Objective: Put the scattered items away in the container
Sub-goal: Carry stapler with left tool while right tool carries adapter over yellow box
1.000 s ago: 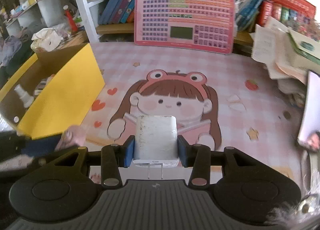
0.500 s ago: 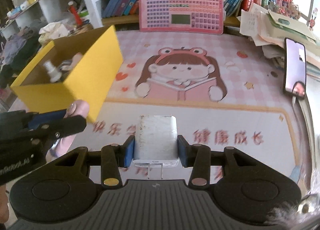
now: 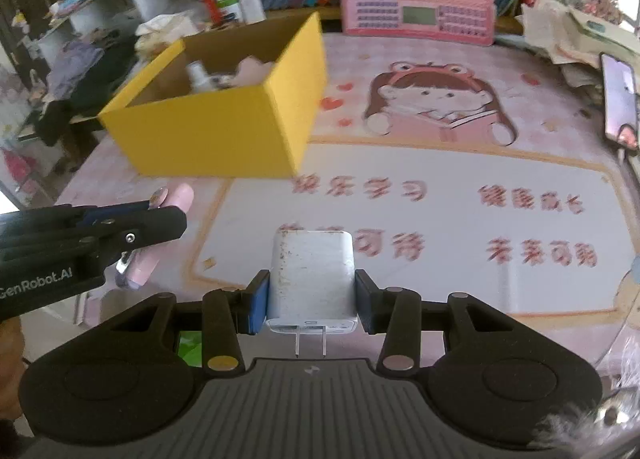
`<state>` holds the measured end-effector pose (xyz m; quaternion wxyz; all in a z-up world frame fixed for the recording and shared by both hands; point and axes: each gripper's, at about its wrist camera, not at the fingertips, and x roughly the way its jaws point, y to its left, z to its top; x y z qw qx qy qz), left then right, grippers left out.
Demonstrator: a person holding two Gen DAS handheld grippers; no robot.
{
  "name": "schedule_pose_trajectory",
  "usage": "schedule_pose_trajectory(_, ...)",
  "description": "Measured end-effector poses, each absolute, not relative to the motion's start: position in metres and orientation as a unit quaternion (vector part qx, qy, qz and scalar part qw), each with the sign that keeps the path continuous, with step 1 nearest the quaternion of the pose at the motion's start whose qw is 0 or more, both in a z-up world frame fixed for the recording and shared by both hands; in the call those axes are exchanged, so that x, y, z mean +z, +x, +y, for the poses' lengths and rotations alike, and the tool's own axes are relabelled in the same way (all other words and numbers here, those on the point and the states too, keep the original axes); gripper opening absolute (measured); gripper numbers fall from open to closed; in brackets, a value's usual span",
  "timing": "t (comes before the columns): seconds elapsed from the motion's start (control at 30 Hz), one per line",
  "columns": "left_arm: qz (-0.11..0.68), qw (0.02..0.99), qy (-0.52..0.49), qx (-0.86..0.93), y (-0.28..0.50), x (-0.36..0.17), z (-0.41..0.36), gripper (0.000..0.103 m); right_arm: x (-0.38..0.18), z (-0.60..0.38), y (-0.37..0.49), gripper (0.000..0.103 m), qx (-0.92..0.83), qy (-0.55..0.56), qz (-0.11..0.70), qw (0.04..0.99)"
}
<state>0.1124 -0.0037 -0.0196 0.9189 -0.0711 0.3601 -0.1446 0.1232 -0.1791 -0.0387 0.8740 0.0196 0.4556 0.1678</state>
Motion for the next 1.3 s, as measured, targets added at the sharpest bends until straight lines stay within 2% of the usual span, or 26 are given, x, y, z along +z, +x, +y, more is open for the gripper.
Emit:
schedule_pose_trajectory(0.7,0.335,0.933,-0.119,-0.060,0.052,-0.012,0.079,0.023,-0.022,-0.094,0.076,0.041,0.257,-0.031,0.425,0.868)
schedule_pose_trajectory(1.3,0.324,0.934,-0.139,-0.049,0.051,-0.011,0.096,0.023,-0.014,-0.064,0.079,0.041,0.287,-0.071,0.412,0.862)
